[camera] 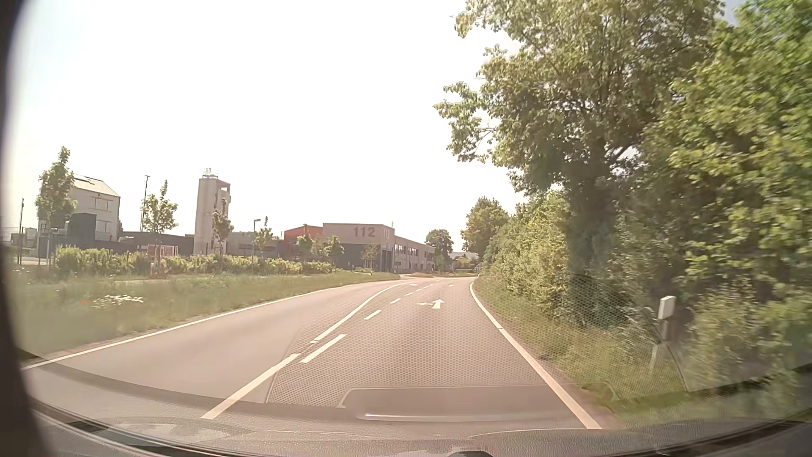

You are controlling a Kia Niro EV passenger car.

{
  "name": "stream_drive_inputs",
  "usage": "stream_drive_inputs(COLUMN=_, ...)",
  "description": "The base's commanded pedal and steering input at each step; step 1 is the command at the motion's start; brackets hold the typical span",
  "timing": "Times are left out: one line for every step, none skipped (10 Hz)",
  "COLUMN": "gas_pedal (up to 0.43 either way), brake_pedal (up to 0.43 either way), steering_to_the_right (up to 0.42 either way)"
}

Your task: Follow the waypoints while adhering to traffic rules and regulations

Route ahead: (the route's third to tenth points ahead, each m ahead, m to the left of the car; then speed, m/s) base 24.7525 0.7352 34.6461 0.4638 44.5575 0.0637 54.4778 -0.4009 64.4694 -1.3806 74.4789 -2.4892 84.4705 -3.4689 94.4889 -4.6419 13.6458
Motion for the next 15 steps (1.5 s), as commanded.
stream_drive_inputs(gas_pedal=0.197, brake_pedal=0.0, steering_to_the_right=0.01)
stream_drive_inputs(gas_pedal=0.197, brake_pedal=0.0, steering_to_the_right=0.011)
stream_drive_inputs(gas_pedal=0.189, brake_pedal=0.0, steering_to_the_right=0.011)
stream_drive_inputs(gas_pedal=0.189, brake_pedal=0.0, steering_to_the_right=0.011)
stream_drive_inputs(gas_pedal=0.189, brake_pedal=0.0, steering_to_the_right=0.011)
stream_drive_inputs(gas_pedal=0.177, brake_pedal=0.0, steering_to_the_right=0.011)
stream_drive_inputs(gas_pedal=0.177, brake_pedal=0.0, steering_to_the_right=0.01)
stream_drive_inputs(gas_pedal=0.177, brake_pedal=0.0, steering_to_the_right=0.009)
stream_drive_inputs(gas_pedal=0.189, brake_pedal=0.0, steering_to_the_right=0.008)
stream_drive_inputs(gas_pedal=0.189, brake_pedal=0.0, steering_to_the_right=0.007)
stream_drive_inputs(gas_pedal=0.189, brake_pedal=0.0, steering_to_the_right=0.007)
stream_drive_inputs(gas_pedal=0.189, brake_pedal=0.0, steering_to_the_right=0.007)
stream_drive_inputs(gas_pedal=0.189, brake_pedal=0.0, steering_to_the_right=0.007)
stream_drive_inputs(gas_pedal=0.189, brake_pedal=0.0, steering_to_the_right=0.007)
stream_drive_inputs(gas_pedal=0.189, brake_pedal=0.0, steering_to_the_right=0.007)
